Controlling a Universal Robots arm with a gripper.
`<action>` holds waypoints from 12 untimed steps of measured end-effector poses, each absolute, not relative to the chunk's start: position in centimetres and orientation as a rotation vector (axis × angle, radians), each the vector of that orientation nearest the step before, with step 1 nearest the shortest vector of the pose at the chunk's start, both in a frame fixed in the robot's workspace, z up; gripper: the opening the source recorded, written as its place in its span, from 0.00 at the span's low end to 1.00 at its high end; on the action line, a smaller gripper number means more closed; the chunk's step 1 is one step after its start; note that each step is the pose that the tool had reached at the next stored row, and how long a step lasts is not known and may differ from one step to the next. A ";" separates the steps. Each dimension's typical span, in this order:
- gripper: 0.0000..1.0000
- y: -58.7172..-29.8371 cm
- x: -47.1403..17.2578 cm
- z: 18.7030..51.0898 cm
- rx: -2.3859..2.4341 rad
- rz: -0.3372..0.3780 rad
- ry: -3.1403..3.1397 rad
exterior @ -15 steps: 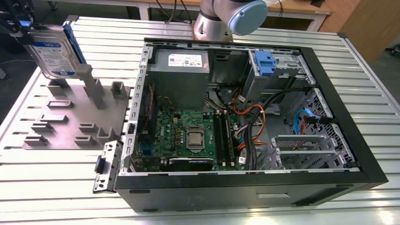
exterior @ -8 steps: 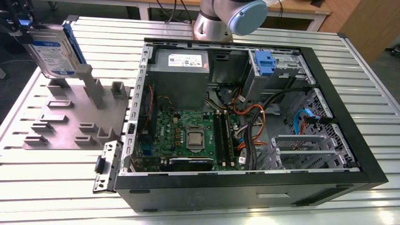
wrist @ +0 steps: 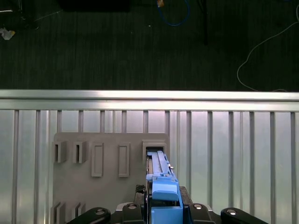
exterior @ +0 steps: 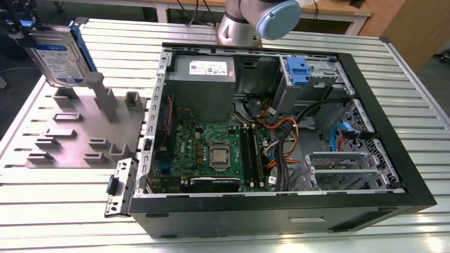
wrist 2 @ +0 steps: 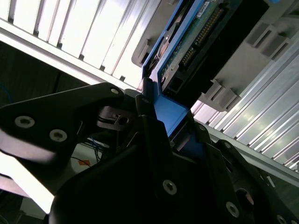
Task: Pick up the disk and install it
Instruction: 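Pick up the disk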
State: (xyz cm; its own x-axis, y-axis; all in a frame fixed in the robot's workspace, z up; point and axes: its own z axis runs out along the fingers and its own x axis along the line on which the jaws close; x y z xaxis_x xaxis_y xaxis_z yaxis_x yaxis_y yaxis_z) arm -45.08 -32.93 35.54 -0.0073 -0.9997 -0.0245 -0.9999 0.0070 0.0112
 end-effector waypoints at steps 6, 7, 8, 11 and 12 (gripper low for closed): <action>0.36 -32.9 -45.1 36.0 -2.207 0.040 2.223; 0.36 -32.9 -45.1 36.0 -2.207 0.040 2.223; 0.36 -32.9 -45.1 36.1 -2.207 0.039 2.223; 0.36 -32.9 -45.1 36.2 -2.207 0.040 2.223; 0.36 -32.9 -45.1 36.3 -2.207 0.040 2.223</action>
State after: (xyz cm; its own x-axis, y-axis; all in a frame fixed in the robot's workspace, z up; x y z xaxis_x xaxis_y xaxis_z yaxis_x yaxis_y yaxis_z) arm -45.08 -32.93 36.31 -0.0073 -0.9997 -0.0244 -0.9999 0.0070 0.0114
